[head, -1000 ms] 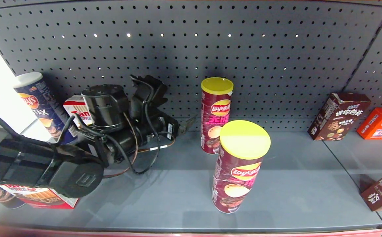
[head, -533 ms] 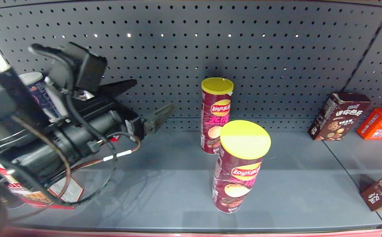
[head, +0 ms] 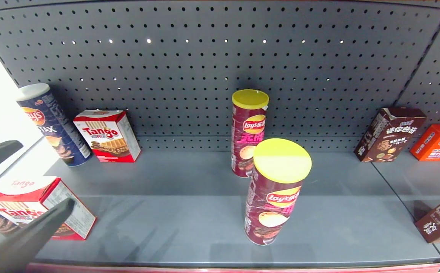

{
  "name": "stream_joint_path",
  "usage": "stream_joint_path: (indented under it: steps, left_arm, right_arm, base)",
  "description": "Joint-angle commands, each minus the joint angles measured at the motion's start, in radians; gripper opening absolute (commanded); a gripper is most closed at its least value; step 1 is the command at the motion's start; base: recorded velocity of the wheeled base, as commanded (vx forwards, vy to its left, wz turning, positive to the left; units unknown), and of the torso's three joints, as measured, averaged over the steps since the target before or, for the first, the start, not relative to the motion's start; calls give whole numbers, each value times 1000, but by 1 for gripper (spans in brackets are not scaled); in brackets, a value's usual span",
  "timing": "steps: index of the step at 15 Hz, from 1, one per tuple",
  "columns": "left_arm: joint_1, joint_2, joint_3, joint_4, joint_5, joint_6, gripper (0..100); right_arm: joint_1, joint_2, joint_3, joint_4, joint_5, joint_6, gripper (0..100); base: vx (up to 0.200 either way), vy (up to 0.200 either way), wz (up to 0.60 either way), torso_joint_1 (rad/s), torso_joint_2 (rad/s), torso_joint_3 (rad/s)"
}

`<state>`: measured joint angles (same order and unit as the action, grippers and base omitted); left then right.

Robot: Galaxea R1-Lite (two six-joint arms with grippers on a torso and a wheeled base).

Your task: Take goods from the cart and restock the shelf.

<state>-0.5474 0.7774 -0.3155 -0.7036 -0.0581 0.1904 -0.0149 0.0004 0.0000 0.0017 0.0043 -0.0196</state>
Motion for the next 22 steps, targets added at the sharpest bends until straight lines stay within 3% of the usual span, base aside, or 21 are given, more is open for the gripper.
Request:
stream_joint_path:
  steps: [1,2,3,4,8,10,12,13,14,18,19,20,21,22]
  left_arm:
    - [119,-360,138,121,0,0,100]
    - [156,-382,170,115,-2,-2,100]
    - [293,-422,257,81,-3,0,100]
    - [380,-445,311,61,-3,0,100]
    - [572,-593,316,240,-6,0,100]
    - [595,-705,316,415,-6,1,100]
    - [597,-711,316,460,-6,7,100]
    - [531,-765,316,570,-31,14,100]
    - [546,-777,316,636,-32,9,100]
    - [546,-777,316,641,-49,-2,100]
    - [546,-777,316,642,-63,0,100]
    - [546,-777,316,645,-114,-2,100]
    - [546,-777,316,651,-158,-25,100]
    - [546,-777,316,651,-82,-100,100]
  right_arm:
    - [0,0,0,0,0,0,100]
    - [0,0,0,0,0,0,100]
    - [0,0,0,0,0,0,100]
    - [0,0,0,0,0,0,100]
    - [0,0,0,0,0,0,100]
    - [0,0,0,0,0,0,100]
    - [0,0,0,0,0,0,100]
    - [0,0,0,0,0,0,100]
    - [0,0,0,0,0,0,100]
    - [0,0,0,0,0,0,100]
    - [0,0,0,0,0,0,100]
    - [0,0,0,0,0,0,100]
    - [0,0,0,0,0,0,100]
    - [0,0,0,0,0,0,100]
  base:
    - [0,0,0,0,0,0]
    - [0,0,0,0,0,0]
    - [0,0,0,0,0,0]
    - [0,0,0,0,0,0]
    - [0,0,0,0,0,0]
    - [0,0,0,0,0,0]
    - [0,0,0,0,0,0]
    - [0,0,0,0,0,0]
    - [0,0,0,0,0,0]
    - [0,0,0,0,0,0]
    - [0,0,0,0,0,0]
    - [0,0,0,0,0,0]
    - [0,0,0,0,0,0]
    - [0,0,0,0,0,0]
